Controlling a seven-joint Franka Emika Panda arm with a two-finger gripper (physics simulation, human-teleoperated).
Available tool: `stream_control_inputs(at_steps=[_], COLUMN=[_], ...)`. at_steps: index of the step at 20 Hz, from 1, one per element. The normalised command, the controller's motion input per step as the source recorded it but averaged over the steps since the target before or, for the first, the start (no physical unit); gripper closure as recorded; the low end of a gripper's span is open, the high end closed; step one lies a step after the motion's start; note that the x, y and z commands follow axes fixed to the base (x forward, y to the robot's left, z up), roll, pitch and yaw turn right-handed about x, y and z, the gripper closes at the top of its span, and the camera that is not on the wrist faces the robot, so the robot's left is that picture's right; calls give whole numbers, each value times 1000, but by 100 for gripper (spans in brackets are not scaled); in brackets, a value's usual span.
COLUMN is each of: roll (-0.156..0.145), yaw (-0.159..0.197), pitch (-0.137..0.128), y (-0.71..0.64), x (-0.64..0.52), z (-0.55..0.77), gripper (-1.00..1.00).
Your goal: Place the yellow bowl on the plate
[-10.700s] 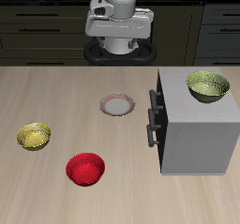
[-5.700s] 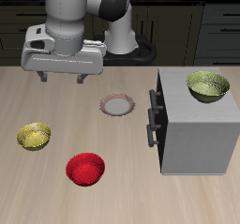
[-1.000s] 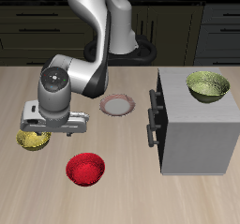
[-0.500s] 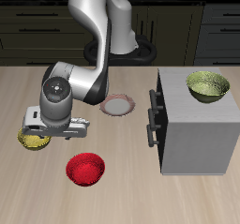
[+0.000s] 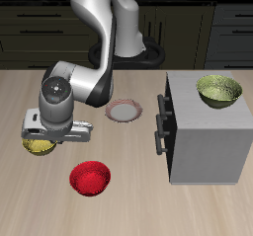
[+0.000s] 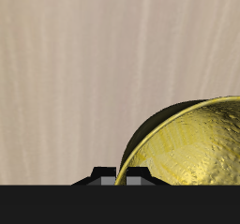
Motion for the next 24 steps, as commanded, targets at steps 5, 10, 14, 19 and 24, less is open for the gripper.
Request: stream_control_inputs(at_steps=[5,10,14,19,24], roll=[20,0,4,17,30], yaw=[0,22,45,4,22], pitch=[-9,-4,-17,-48,-44], y=[144,98,201,87,133], x=[58,-20,-60,-68,-104], z=[50,42,197,324,353], gripper=[100,100,100,100,100])
